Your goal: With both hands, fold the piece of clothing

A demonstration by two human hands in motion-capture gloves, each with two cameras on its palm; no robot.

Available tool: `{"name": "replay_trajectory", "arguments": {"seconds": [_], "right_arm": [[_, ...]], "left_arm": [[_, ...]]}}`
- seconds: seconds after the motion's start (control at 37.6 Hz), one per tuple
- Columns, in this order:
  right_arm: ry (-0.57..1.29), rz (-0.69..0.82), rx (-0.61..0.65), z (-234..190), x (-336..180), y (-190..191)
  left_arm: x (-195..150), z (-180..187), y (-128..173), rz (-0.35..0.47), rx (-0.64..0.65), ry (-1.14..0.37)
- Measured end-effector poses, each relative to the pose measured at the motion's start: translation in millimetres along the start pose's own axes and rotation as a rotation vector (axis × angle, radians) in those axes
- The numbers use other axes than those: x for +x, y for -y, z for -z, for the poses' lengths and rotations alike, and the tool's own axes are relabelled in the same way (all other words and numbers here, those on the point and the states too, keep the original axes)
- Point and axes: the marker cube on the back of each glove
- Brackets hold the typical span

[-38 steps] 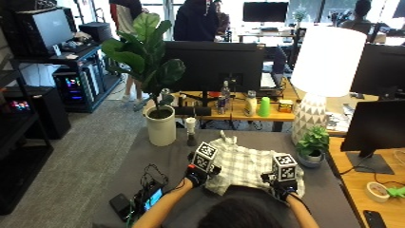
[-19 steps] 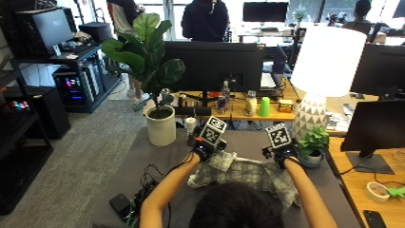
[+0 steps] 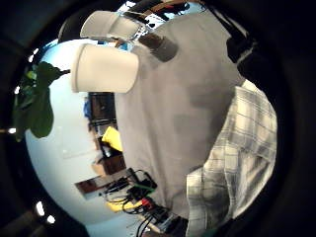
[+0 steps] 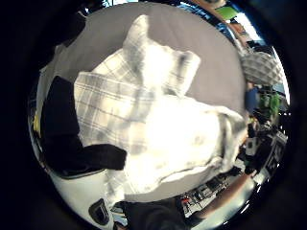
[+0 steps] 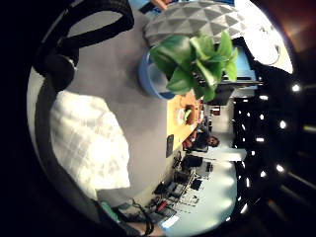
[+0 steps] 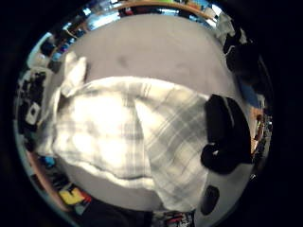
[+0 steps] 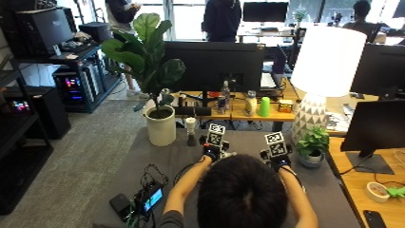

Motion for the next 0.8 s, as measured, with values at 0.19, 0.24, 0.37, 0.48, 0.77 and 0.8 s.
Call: {"name": "replay_trajectory", "arguments": {"seconds": [0.19, 0.24, 0.37, 0.48, 0.77, 0.8], "right_arm": [[0.022, -0.069, -0.178, -20.5, 39.8, -35.2], [0.068, -0.08, -0.27, -26.0, 43.3, -50.2], [0.109, -0.146, -0.398, -44.2, 56.3, -70.0], [0.153, -0.278, -0.499, -60.4, 64.4, -85.2], [0.475, -0.446, -0.51, -97.4, 57.2, -105.4], [0.457, -0.471, -0.469, -97.7, 57.9, -102.0]], "left_arm": [[32.4, 3.7, -29.8, -0.199, 0.067, -0.037], [38.2, -3.5, -50.9, -0.263, 0.003, -0.046], [42.0, -32.6, -73.5, -0.24, -0.111, 0.012], [38.3, -54.2, -75.3, -0.19, -0.155, 0.082], [32.1, -97.3, -65.5, -0.206, -0.293, -0.136], [31.9, -96.3, -65.9, -0.208, -0.302, -0.131]]}}
